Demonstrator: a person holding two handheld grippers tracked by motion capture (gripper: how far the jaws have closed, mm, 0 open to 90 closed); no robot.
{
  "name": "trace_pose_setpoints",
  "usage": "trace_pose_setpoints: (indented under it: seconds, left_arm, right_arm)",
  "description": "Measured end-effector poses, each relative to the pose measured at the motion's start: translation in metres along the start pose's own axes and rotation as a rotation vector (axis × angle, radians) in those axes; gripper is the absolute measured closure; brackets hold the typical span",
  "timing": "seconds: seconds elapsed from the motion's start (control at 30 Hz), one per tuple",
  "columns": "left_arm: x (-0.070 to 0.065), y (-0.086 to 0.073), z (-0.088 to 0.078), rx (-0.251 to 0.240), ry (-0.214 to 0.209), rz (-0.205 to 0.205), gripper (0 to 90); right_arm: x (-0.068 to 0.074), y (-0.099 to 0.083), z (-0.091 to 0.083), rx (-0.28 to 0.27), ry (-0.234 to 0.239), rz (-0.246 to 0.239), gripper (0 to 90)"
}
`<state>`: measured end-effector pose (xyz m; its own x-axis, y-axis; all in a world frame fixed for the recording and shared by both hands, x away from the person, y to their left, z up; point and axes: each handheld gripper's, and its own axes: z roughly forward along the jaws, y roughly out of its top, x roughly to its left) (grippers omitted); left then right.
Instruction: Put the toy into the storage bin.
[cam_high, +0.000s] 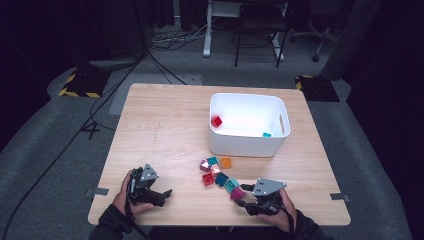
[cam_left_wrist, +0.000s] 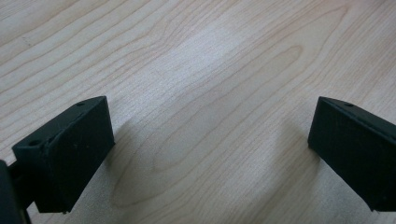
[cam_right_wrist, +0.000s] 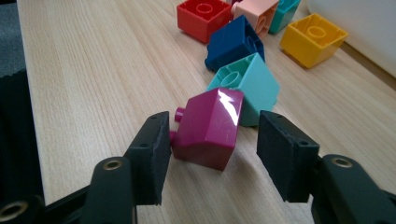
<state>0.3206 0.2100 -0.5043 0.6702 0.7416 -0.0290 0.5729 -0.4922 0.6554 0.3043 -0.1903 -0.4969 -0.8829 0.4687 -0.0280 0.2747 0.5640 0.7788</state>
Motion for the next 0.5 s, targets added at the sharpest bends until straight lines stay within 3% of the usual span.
trace_pose_setpoints:
  seconds: [0.1,0.2,0.5]
  left_arm:
    - [0.000,0.000,0.000,-0.001,0.002,0.001,0.5]
    - [0.000,0.000,0.000,0.001,0.001,0.003,0.5]
    - [0.000,0.000,0.000,0.001,0.002,0.003,0.5]
  right_arm:
    - [-0.001,-0.001,0.003,0.013,-0.007,-0.025,46.8]
    - [0.003,0.000,0.007,0.028,-0.003,0.005,46.6]
    - [0.005,0.005,0.014,0.036,-0.002,0.008,43.8]
